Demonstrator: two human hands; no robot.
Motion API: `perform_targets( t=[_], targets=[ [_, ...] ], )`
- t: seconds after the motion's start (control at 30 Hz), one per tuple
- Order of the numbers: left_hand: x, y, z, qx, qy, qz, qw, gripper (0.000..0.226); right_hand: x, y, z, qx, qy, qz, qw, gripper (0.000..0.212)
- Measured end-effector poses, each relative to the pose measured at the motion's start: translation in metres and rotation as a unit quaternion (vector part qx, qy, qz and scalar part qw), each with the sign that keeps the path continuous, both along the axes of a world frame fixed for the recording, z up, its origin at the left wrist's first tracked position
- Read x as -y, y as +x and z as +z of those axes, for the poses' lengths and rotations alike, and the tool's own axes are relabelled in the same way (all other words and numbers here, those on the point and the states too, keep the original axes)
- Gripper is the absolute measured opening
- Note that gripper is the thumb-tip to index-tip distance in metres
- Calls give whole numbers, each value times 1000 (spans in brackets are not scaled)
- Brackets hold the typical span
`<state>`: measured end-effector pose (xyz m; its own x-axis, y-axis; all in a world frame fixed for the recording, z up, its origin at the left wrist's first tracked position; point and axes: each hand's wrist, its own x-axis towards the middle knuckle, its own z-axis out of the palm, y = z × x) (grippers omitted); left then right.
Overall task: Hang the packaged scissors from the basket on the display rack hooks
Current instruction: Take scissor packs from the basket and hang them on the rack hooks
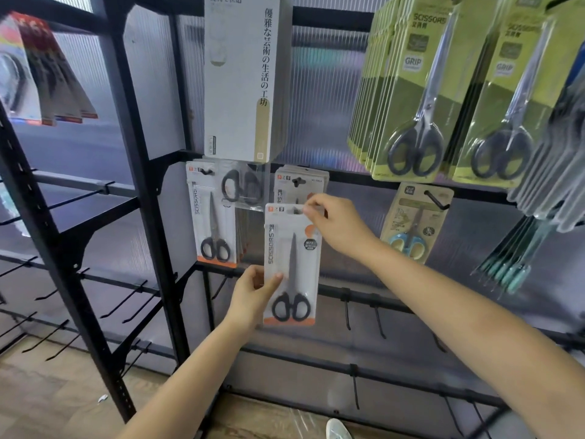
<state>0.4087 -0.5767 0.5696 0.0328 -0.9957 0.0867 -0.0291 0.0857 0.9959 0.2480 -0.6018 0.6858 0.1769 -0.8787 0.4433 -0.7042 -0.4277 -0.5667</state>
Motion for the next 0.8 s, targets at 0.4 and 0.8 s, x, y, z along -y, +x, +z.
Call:
perform_targets(
  t=[0.4, 0.8],
  targets=[
    [21, -8, 18, 50, -48, 43, 997, 13, 26, 5, 29, 47, -27, -71, 996, 19],
    [50, -13, 15, 98, 6, 52, 994, 33, 39, 4, 27, -15, -18, -103, 994, 9]
  ],
)
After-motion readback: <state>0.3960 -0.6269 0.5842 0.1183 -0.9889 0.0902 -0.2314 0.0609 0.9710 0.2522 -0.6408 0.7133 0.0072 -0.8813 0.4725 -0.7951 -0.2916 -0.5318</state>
